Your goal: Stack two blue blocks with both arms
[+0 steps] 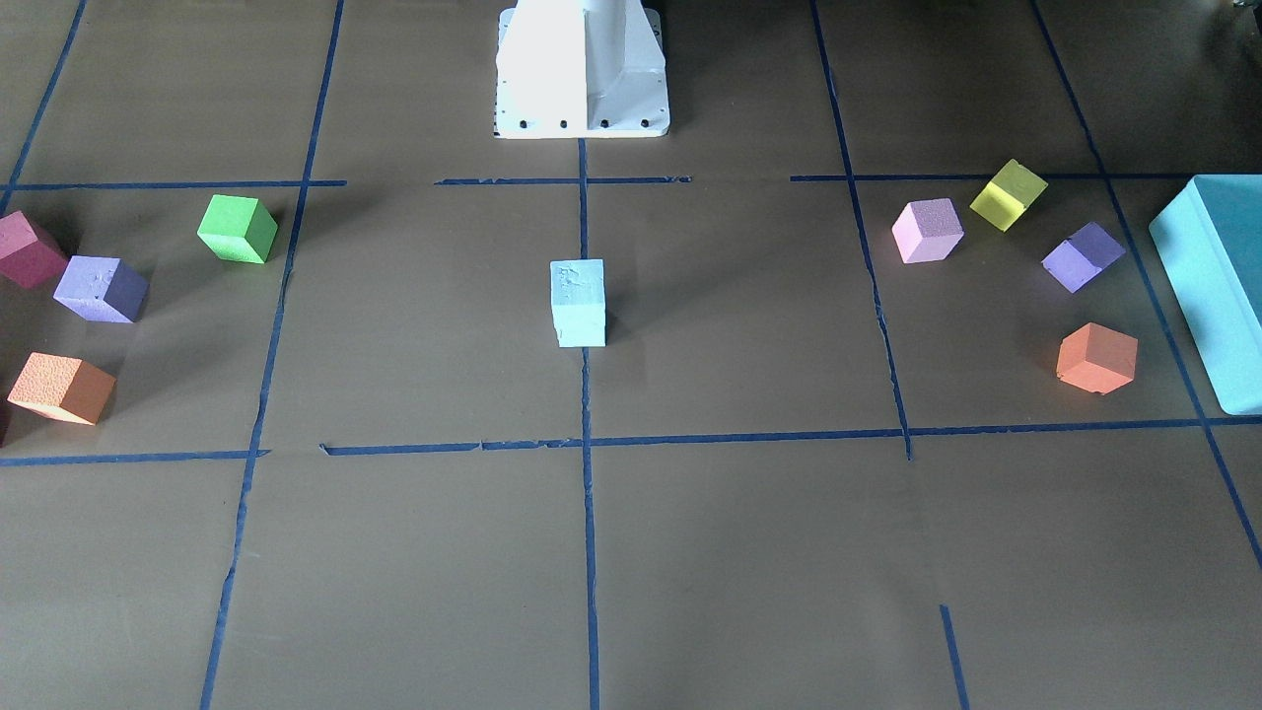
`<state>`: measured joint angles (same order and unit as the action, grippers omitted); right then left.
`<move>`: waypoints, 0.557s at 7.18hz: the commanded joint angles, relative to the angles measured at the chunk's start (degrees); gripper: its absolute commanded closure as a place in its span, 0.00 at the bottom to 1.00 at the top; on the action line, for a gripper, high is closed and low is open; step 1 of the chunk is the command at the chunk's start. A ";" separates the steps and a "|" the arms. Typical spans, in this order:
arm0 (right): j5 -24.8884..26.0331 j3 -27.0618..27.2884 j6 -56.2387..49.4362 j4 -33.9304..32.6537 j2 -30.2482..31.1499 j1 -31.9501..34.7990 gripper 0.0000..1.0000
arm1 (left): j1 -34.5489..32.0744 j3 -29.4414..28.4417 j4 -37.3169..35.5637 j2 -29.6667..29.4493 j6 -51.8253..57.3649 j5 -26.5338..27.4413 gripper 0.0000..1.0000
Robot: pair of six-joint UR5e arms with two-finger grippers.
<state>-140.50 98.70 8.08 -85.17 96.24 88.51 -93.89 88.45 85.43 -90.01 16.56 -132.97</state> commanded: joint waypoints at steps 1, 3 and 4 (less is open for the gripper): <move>0.05 0.00 0.09 0.00 0.00 0.00 0.00 | -0.33 -0.21 0.44 0.36 -3.36 -0.45 0.00; 0.05 0.00 0.09 0.00 0.00 0.00 0.00 | -0.33 0.75 0.27 0.10 -5.49 -1.94 0.00; 0.05 -0.08 0.00 0.00 0.00 0.00 0.00 | -0.25 1.19 0.35 -0.16 -7.67 -1.95 0.00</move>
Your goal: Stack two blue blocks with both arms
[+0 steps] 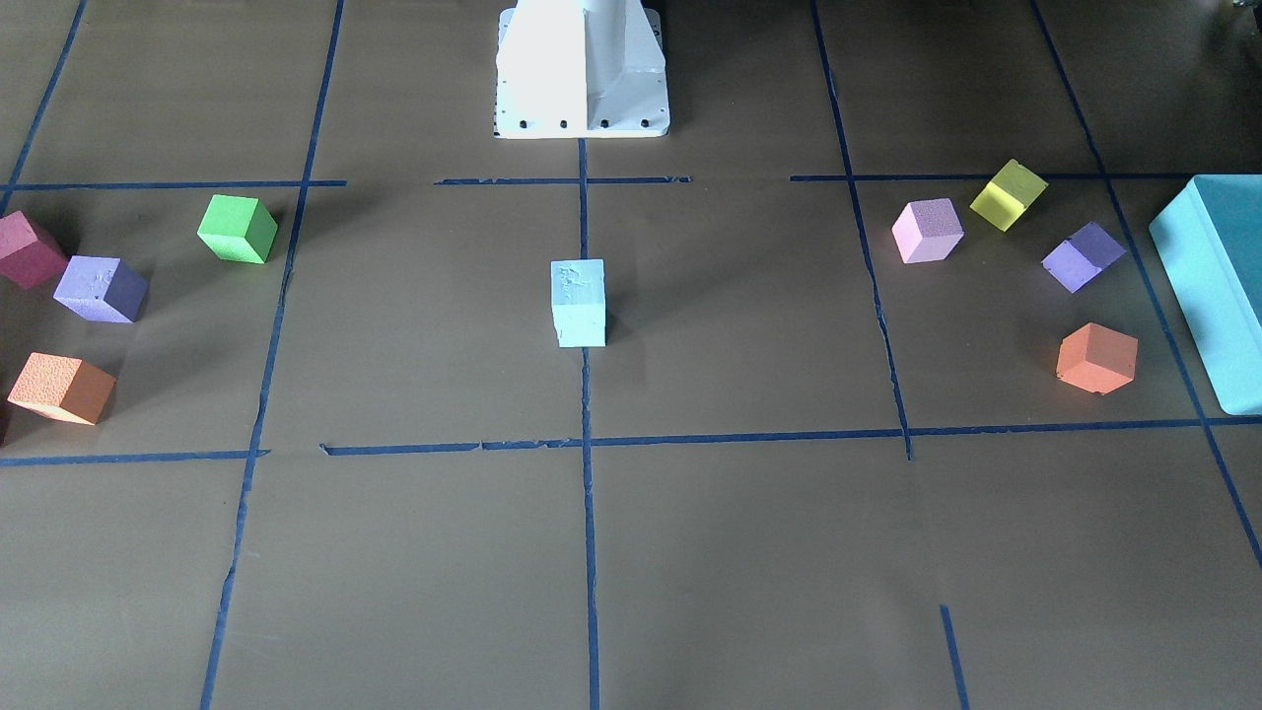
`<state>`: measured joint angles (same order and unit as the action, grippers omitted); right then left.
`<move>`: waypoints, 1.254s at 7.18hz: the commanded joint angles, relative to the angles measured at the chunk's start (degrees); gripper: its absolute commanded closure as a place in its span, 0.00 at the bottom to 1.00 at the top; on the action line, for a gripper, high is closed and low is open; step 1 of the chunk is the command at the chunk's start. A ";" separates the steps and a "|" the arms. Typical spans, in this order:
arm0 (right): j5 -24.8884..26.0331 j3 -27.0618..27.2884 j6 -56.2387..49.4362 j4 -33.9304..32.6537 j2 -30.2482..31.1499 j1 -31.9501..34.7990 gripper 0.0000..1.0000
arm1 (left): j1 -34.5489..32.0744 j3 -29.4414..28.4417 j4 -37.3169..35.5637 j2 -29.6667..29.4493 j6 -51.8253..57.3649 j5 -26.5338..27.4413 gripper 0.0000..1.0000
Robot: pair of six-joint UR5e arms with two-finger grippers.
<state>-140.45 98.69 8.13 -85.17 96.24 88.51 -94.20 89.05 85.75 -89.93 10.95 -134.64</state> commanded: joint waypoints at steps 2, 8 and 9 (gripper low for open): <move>0.09 -0.25 -0.05 0.00 0.00 0.00 0.00 | 0.33 0.68 0.12 -0.16 -2.51 0.16 0.00; 0.09 -0.87 0.13 0.00 0.09 0.09 0.00 | 0.60 0.60 0.20 -0.24 -2.24 0.43 0.00; 0.09 -0.78 0.13 0.00 0.09 0.09 0.00 | 0.69 0.60 0.20 -0.33 -2.16 0.43 0.00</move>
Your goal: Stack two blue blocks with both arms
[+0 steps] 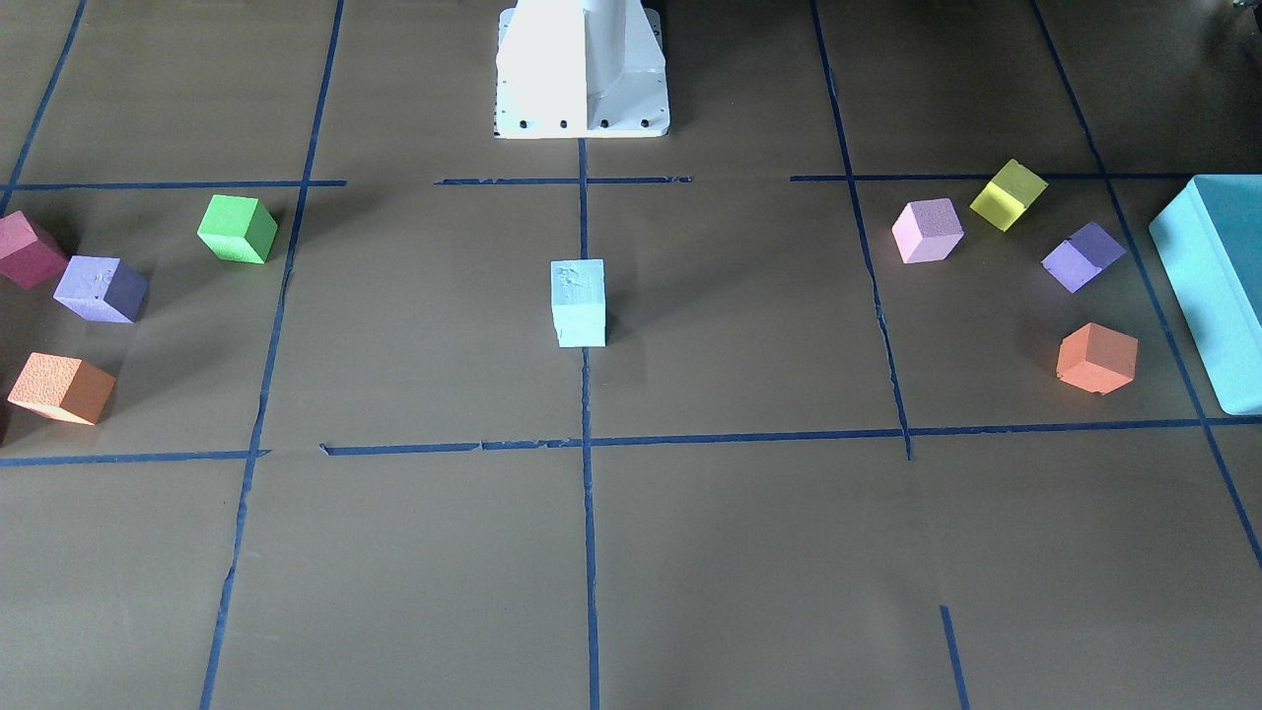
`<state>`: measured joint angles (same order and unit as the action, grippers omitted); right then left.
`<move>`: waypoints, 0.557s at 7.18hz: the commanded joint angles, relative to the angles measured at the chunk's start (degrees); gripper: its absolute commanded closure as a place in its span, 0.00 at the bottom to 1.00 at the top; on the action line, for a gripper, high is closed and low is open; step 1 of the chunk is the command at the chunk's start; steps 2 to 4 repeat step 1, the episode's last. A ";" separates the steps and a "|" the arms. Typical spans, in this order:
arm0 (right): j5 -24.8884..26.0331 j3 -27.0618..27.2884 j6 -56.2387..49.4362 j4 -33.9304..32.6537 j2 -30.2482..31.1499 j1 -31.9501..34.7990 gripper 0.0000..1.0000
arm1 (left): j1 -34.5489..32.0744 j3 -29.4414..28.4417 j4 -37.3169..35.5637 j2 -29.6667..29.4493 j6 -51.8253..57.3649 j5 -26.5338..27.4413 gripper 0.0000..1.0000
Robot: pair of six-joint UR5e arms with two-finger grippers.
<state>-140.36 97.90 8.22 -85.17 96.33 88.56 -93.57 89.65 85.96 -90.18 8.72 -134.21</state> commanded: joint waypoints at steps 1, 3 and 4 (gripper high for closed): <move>0.00 -0.07 0.22 0.00 0.00 0.03 0.00 | 0.06 0.00 0.00 -0.09 0.07 0.00 0.00; 0.00 -0.07 0.22 0.00 0.00 0.03 0.00 | 0.06 0.00 0.00 -0.09 0.07 0.00 0.00; 0.00 -0.07 0.22 0.00 0.00 0.03 0.00 | 0.06 0.00 0.00 -0.09 0.07 0.00 0.00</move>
